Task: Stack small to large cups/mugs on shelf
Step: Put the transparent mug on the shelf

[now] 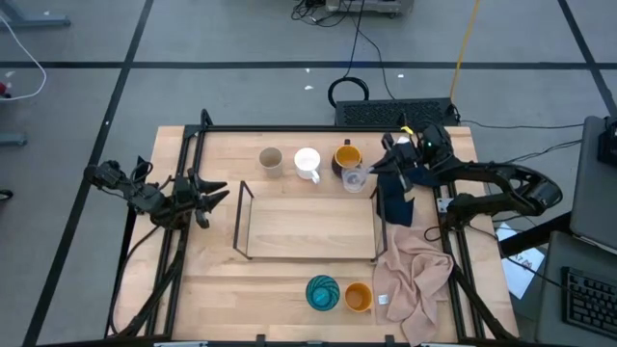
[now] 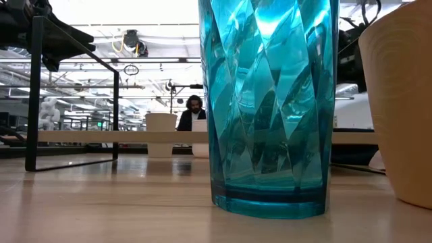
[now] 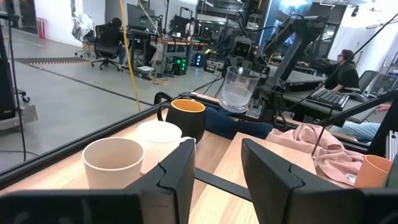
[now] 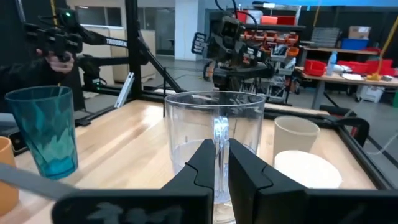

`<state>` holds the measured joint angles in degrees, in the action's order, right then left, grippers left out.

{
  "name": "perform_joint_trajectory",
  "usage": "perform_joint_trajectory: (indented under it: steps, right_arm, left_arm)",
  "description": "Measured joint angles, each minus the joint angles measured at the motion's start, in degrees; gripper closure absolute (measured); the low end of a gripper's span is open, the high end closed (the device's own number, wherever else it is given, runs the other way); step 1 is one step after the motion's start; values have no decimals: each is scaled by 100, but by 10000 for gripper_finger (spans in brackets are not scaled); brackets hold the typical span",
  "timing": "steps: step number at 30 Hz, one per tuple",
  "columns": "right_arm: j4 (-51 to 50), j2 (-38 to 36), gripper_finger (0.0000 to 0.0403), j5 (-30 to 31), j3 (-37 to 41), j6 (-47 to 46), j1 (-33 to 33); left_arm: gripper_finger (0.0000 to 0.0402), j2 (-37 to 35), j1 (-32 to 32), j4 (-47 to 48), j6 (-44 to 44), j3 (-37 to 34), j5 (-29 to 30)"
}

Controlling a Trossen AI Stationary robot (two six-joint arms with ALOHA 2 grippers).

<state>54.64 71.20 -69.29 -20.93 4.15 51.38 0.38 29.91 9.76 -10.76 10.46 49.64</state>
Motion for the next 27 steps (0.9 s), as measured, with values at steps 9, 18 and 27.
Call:
perform_joint_trajectory:
  steps: [9, 18, 27]
  right_arm:
    - [12, -2, 393, 17, 194, 251, 4]
    - [2, 39, 393, 82, 434, 614, 107]
    - [570, 789, 393, 170, 492, 683, 10]
  left_arm:
    - [268, 0, 0, 7, -5, 0, 0]
    - [268, 0, -1, 7, -3, 0, -1]
    - [268, -1, 0, 7, -31, 0, 0]
